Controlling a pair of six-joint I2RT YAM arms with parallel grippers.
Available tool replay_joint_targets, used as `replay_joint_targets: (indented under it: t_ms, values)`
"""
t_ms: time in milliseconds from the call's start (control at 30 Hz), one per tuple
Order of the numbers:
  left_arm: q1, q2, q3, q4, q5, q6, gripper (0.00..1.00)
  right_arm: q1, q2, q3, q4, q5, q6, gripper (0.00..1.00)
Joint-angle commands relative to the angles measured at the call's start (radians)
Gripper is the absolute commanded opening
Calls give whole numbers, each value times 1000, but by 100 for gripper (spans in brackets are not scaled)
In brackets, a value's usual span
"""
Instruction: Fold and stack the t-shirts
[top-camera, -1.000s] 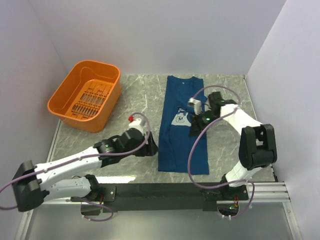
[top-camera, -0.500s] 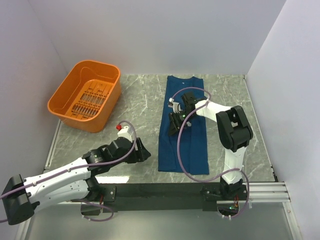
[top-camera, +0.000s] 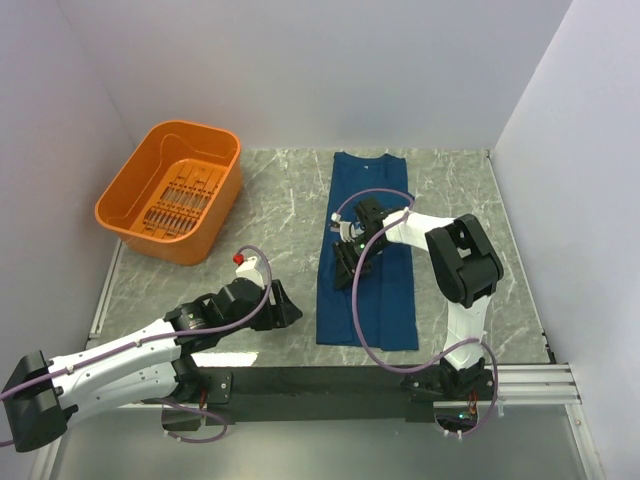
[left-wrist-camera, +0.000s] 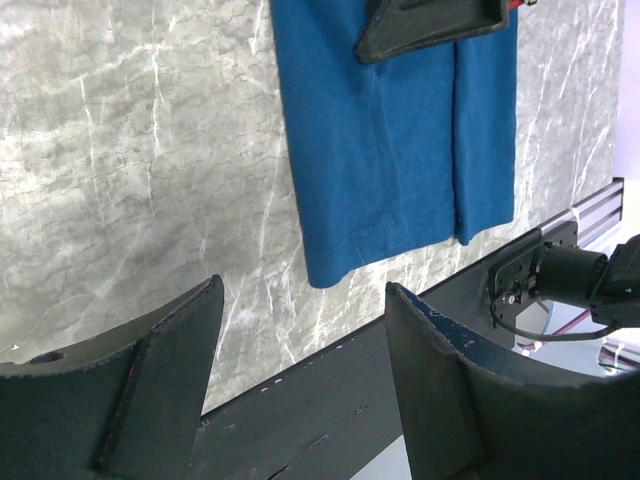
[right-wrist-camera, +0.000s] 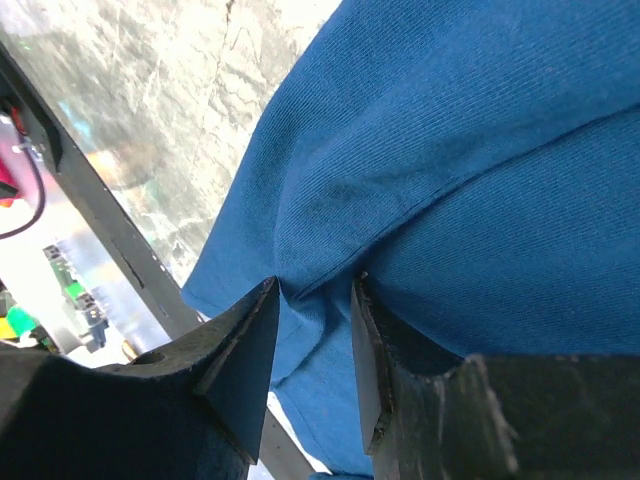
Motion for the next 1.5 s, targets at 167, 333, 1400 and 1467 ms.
replay_joint_targets:
  t_ms: [167, 333, 1400, 1467]
  values:
    - [2, -14, -11, 48, 19, -11, 71, 14, -45, 1, 9, 20, 4, 35]
    - [2, -17, -12, 48, 21, -14, 71, 16, -61, 4, 0, 7, -4, 17]
    - [-6, 148, 48, 146, 139, 94, 69, -77, -222, -34, -101, 25, -90, 32]
    - [-9, 180, 55, 148, 156, 108, 68, -90, -252, -28, -120, 28, -146, 33]
